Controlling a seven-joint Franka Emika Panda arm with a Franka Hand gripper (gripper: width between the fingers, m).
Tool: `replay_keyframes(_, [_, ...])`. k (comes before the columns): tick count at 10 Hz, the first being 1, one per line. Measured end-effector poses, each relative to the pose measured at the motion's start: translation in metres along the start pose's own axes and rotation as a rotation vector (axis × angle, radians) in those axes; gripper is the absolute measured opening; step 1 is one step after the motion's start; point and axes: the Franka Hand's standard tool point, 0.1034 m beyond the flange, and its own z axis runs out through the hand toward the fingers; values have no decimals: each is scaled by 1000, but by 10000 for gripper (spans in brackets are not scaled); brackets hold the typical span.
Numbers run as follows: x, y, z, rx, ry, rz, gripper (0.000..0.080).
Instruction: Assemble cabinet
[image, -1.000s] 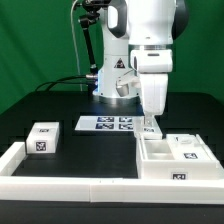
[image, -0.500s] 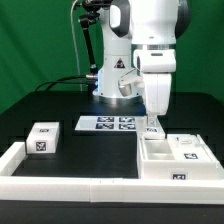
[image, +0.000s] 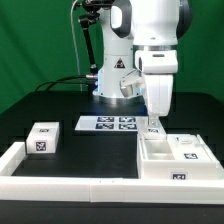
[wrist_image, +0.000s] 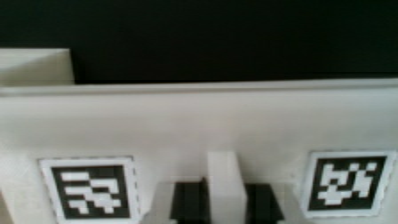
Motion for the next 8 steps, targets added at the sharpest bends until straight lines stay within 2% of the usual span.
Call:
replay_keyframes(2, [0, 0, 0, -4, 1, -1, 70])
replay_keyframes(3, [2, 1, -2, -20, 8, -3, 70])
replay_keyframes(5, [0, 1, -2, -27, 9, 0, 70])
replay_keyframes(8, [-3, 1, -1, -23, 9, 5, 70])
